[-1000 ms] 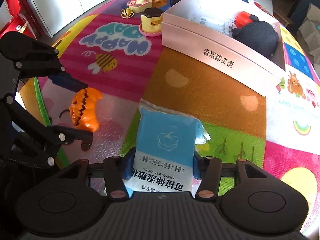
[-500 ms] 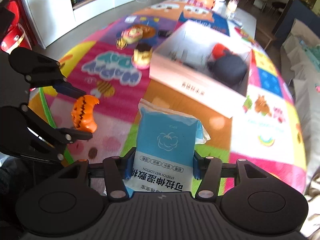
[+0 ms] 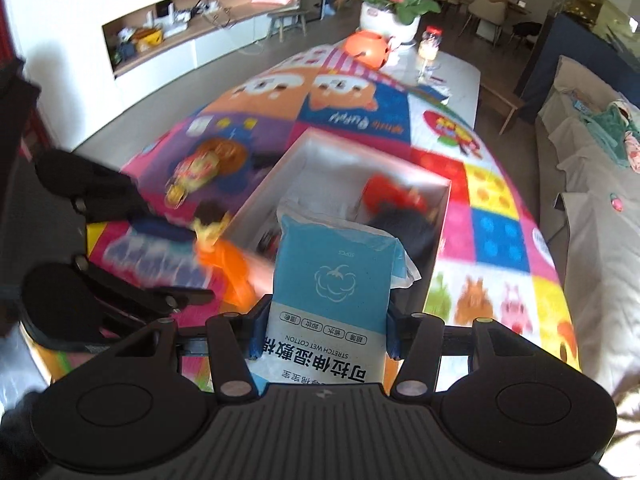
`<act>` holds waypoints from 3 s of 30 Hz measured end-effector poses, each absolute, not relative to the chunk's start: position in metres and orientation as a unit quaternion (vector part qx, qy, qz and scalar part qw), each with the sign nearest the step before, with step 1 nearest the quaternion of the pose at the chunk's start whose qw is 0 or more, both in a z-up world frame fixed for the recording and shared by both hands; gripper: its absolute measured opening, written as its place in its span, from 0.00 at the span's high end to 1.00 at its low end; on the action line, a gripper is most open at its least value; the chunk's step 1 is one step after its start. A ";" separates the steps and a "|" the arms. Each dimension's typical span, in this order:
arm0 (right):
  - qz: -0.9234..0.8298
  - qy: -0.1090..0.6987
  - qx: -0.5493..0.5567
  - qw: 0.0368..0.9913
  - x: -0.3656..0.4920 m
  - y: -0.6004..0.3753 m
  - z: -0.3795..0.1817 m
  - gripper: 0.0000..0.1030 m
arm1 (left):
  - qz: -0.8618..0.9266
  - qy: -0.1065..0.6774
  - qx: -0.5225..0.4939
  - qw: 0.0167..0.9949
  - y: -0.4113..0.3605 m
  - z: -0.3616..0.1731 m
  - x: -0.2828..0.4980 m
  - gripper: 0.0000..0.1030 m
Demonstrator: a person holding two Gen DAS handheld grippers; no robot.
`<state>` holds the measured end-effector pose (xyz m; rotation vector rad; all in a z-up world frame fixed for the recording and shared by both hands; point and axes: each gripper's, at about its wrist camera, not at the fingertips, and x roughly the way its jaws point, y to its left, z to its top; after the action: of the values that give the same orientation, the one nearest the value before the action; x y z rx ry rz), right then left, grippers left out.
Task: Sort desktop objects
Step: 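Lower the wet-wipes pack into the white box and open the right gripper, then grasp the orange pumpkin toy with the right gripper, then drop the orange pumpkin into the white box with the right gripper, then grasp the yellow pudding toy with the right gripper while the left grasps the pink keychain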
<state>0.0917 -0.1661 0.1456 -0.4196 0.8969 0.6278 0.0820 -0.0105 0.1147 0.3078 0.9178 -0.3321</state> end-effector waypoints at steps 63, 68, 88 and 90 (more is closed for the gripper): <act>0.307 0.505 -0.231 0.773 0.075 -0.120 0.128 0.43 | -0.168 0.525 0.040 0.833 0.057 0.061 0.015 0.08; 0.260 0.447 -0.195 0.833 0.113 -0.135 0.177 0.43 | -0.170 0.525 0.035 0.833 0.057 0.062 0.016 0.07; 0.340 0.394 -0.291 0.803 0.104 -0.035 0.093 0.43 | -0.063 0.438 0.059 0.895 0.101 0.057 0.013 0.03; 0.360 0.400 -0.285 0.793 0.101 -0.014 0.080 0.46 | -0.059 0.439 0.041 0.896 0.108 0.052 0.012 0.03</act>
<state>0.1005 -0.0145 0.0805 -0.6129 0.8607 0.7747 0.0117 0.1076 0.0524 0.0841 0.9093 -0.1222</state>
